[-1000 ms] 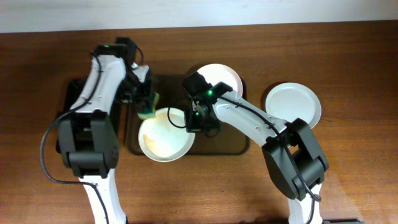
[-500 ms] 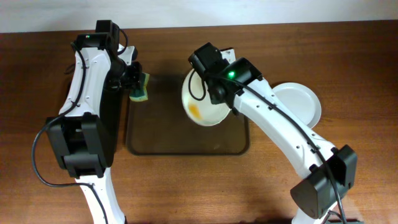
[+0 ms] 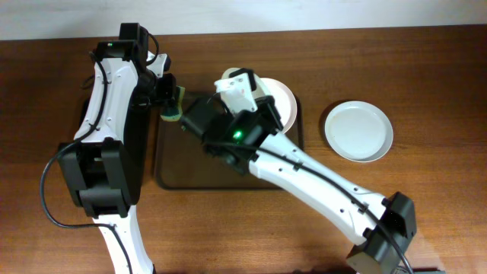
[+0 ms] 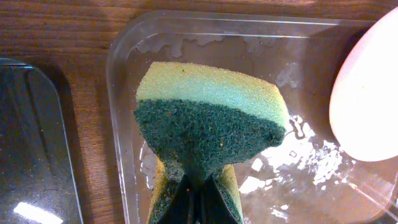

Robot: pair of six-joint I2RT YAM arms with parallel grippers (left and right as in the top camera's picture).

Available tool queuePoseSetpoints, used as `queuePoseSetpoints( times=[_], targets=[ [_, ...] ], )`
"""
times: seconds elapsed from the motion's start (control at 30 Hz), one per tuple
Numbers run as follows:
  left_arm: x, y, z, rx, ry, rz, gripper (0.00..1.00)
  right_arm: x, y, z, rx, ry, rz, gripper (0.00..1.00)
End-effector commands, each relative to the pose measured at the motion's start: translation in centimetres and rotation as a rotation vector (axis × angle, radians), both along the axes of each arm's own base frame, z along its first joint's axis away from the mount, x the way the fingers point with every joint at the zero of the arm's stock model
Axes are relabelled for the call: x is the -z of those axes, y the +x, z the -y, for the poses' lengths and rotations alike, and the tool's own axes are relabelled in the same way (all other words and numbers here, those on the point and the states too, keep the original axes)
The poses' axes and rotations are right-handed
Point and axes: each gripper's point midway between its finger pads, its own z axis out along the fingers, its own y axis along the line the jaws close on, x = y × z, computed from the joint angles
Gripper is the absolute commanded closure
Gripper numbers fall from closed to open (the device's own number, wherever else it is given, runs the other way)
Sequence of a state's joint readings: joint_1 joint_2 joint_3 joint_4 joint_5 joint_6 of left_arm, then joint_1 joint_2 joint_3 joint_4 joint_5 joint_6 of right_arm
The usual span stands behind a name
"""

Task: Clean dirty plates on tray and stack at the side
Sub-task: 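Lift the light blue plate with the right gripper and stack it on the right, then grasp the pink plate rim with the right gripper and pull it forward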

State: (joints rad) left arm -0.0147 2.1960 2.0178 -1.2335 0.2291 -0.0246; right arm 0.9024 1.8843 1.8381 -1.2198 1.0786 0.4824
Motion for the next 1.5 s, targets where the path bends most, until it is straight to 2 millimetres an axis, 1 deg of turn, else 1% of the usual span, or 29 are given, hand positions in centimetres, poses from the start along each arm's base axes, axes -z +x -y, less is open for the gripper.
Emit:
queuePoseSetpoints(
  times=[0.0, 0.1, 0.23, 0.3, 0.37, 0.4, 0.47, 0.5, 0.53, 0.57, 0.63, 0.67, 0.7, 0.73, 0.77, 0.83, 0.87, 0.93, 1.0, 1.03, 1.1, 1.13, 1.27, 1.3, 1.33, 1.37, 1.4, 1.43, 1.47],
  targets=[
    [-0.6, 0.4, 0.4, 0.0, -0.019, 0.018, 0.99, -3.1, -1.0, -0.7, 0.002, -0.077, 0.157, 0.96],
    [-0.6, 0.3, 0.4, 0.0, -0.019, 0.018, 0.99, -4.6, -1.9, -1.5, -0.012, -0.126, 0.233, 0.96],
    [-0.6, 0.3, 0.4, 0.0, -0.019, 0.018, 0.99, -6.5, -2.3, -1.4, 0.008, -0.188, 0.328, 0.96],
    [-0.6, 0.3, 0.4, 0.0, -0.019, 0.018, 0.99, -6.9, -2.4, -1.4, 0.012, -0.194, 0.345, 0.96],
    [-0.6, 0.3, 0.4, 0.001, -0.019, 0.018, 0.99, -5.7, -2.3, -1.7, -0.005, -0.151, 0.294, 0.96],
    [-0.6, 0.3, 0.4, 0.001, -0.019, 0.017, 0.99, -4.6, -2.1, -2.0, -0.021, -0.107, 0.233, 0.96],
    [-0.6, 0.3, 0.4, 0.001, -0.019, 0.017, 0.99, -2.2, -1.8, -1.9, -0.042, 0.013, 0.09, 0.96],
    [-0.6, 0.3, 0.4, 0.001, -0.019, 0.017, 0.99, -1.2, -1.5, -1.2, -0.042, 0.118, -0.004, 0.96],
    [-0.6, 0.3, 0.4, 0.001, -0.019, 0.018, 0.99, -1.0, -1.2, -0.2, -0.03, 0.195, -0.054, 0.96],
    [-0.6, 0.3, 0.4, 0.001, -0.019, 0.018, 0.99, -1.3, -0.6, 2.0, 0.005, 0.314, -0.106, 0.96],
    [-0.6, 0.3, 0.4, 0.001, -0.019, 0.018, 0.99, -2.0, 0.2, 5.2, 0.063, 0.439, -0.138, 0.96],
    [-0.6, 0.4, 0.4, 0.001, -0.019, 0.018, 0.99, -2.4, 0.8, 7.8, 0.11, 0.516, -0.154, 0.96],
    [-0.6, 0.4, 0.4, 0.001, -0.019, 0.019, 0.99, -2.4, 1.6, 11.6, 0.184, 0.6, -0.172, 0.96],
    [-0.6, 0.4, 0.4, 0.001, -0.019, 0.019, 0.99, -2.2, 1.9, 13.5, 0.219, 0.625, -0.183, 0.96],
    [-0.6, 0.4, 0.4, 0.001, -0.019, 0.018, 0.99, -1.4, 2.3, 17.4, 0.314, 0.684, -0.203, 0.96],
    [-0.6, 0.4, 0.4, 0.001, -0.019, 0.019, 0.99, -0.1, 2.4, 22.0, 0.436, 0.737, -0.218, 0.96],
    [-0.6, 0.4, 0.4, 0.001, -0.019, 0.019, 0.99, 1.2, 2.2, 25.3, 0.526, 0.769, -0.233, 0.96],
    [-0.7, 0.5, 0.5, 0.001, -0.019, 0.025, 0.99, 3.8, 1.6, 29.4, 0.649, 0.782, -0.256, 0.96],
    [-0.7, 0.7, 0.5, 0.001, -0.019, 0.034, 0.99, 6.3, 1.1, 31.5, 0.721, 0.784, -0.283, 0.96],
    [-0.7, 0.8, 0.5, 0.001, -0.019, 0.036, 0.99, 8.1, 0.9, 32.4, 0.755, 0.777, -0.302, 0.96],
    [-0.7, 0.8, 0.5, 0.001, -0.019, 0.037, 0.99, 10.5, 0.8, 33.0, 0.781, 0.775, -0.324, 0.96],
    [-0.7, 0.8, 0.5, 0.001, -0.019, 0.037, 0.99, 12.4, 0.6, 33.2, 0.794, 0.774, -0.338, 0.96],
    [-0.7, 0.9, 0.5, 0.001, -0.019, 0.041, 0.99, 16.5, -0.3, 33.1, 0.811, 0.77, -0.368, 0.96],
    [-0.7, 1.0, 0.5, 0.001, -0.019, 0.045, 0.99, 17.4, -0.5, 33.0, 0.812, 0.769, -0.37, 0.91],
    [-0.8, 1.1, 0.5, 0.001, -0.019, 0.051, 0.99, 17.9, -0.6, 33.0, 0.812, 0.77, -0.37, 0.75],
    [-0.8, 1.2, 0.5, 0.001, -0.02, 0.053, 0.99, 18.0, -0.6, 33.0, 0.815, 0.773, -0.366, 0.5],
    [-0.8, 1.2, 0.5, 0.001, -0.02, 0.053, 0.99, 18.0, -0.3, 32.8, 0.807, 0.786, -0.361, 0.34],
    [-0.8, 1.2, 0.5, 0.001, -0.019, 0.052, 0.99, 17.7, 0.3, 32.2, 0.782, 0.823, -0.361, 0.27],
    [-0.8, 1.2, 0.5, 0.001, -0.02, 0.053, 0.99, 17.1, 1.3, 30.8, 0.701, 0.886, -0.382, 0.26]
  ],
)
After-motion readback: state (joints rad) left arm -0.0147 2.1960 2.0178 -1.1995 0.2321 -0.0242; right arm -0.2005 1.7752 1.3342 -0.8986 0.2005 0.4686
